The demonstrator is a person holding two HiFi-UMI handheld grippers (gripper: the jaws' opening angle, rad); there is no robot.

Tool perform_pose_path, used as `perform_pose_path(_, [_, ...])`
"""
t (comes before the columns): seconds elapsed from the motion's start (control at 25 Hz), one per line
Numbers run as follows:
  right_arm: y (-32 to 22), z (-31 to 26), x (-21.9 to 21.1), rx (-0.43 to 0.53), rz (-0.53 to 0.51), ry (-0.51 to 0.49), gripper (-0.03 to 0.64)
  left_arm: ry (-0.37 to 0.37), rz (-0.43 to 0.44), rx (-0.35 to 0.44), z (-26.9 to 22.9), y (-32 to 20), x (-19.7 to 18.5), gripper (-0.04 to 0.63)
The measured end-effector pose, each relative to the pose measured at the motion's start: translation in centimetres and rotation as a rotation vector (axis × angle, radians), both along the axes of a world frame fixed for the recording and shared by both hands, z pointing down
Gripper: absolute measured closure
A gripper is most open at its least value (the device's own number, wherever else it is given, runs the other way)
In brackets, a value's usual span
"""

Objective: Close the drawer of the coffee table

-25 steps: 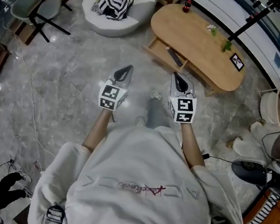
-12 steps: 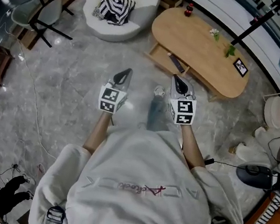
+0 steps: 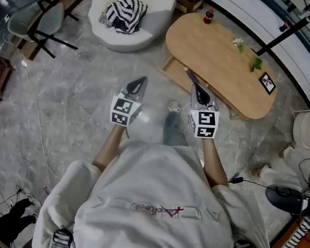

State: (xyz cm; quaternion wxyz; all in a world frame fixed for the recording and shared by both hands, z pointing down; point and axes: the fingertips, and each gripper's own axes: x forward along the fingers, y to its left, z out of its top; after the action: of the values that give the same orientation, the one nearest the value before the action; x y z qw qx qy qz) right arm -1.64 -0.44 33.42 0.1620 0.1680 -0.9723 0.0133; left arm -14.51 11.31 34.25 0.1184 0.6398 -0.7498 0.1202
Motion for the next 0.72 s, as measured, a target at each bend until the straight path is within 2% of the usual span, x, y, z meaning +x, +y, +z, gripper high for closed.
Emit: perform_pose_path(0.72, [-17.1, -1.8, -10.0, -0.016, -0.022, -0.001, 0.612, -0.014, -0.011, -0.015, -2.6, -17.6, -9.5, 0.592])
